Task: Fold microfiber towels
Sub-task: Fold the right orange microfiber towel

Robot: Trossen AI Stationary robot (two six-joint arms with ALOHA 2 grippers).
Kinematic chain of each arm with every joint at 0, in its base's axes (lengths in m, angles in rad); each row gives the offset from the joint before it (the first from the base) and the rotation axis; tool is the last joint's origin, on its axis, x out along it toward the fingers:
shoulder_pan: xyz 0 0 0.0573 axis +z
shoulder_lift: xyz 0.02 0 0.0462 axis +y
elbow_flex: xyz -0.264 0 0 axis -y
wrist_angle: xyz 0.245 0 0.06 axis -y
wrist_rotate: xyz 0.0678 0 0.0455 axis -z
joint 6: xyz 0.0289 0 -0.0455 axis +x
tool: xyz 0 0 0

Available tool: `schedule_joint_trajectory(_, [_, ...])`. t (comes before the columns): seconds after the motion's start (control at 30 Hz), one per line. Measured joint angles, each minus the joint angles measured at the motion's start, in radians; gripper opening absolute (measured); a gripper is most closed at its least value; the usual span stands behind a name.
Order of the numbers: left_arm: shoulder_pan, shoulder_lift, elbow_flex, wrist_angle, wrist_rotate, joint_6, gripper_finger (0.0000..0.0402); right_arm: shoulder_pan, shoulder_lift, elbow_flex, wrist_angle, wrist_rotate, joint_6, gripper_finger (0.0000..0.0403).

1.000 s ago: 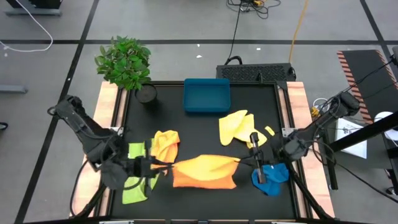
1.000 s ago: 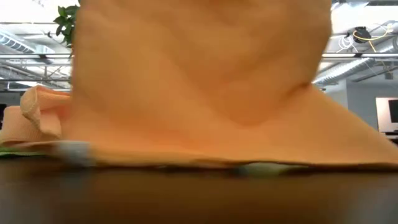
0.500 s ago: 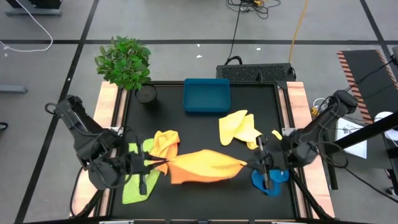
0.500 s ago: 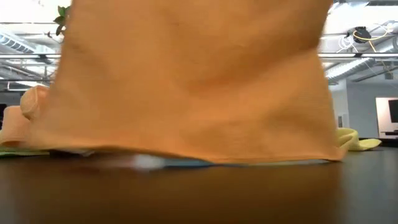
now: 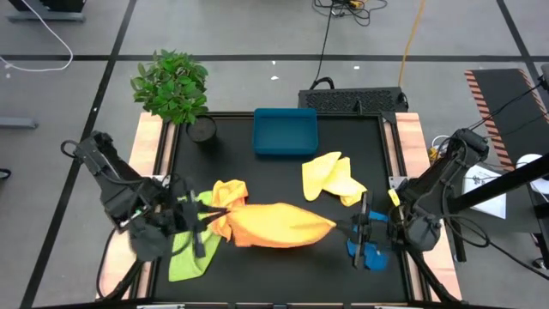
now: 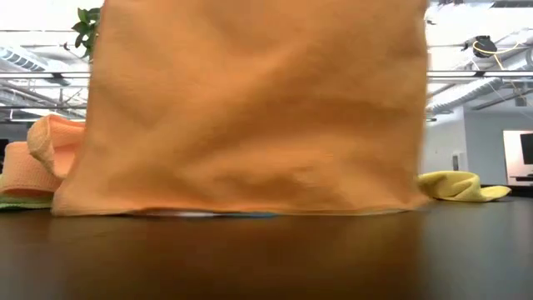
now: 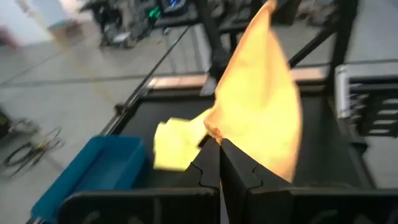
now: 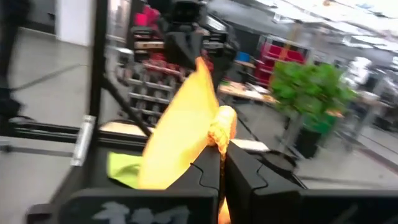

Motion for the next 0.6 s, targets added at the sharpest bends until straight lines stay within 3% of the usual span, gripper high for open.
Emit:
schedule_joint_trajectory(0.17, [0.049,0.000,-0.004,-0.029,0.038,-0.046,0.0003,-0.017,-0.022,0.000,-0.013,0.002,0.014,0.0000])
schedule_joint_trajectory(0.3, [0.050,0.000,-0.002,0.070,0.146,-0.015,0.0002,0.003,-0.027,-0.001,0.048,-0.003,0.014,0.0000])
schedule_joint_trajectory(0.4, [0.033,0.000,-0.001,0.145,0.220,0.012,0.0003,0.031,-0.027,-0.001,0.089,-0.068,0.021,0.0000])
schedule_joint_trajectory(0.6, [-0.034,0.000,-0.001,0.243,0.229,0.052,0.0003,0.075,-0.027,-0.002,0.141,-0.108,0.110,0.0000])
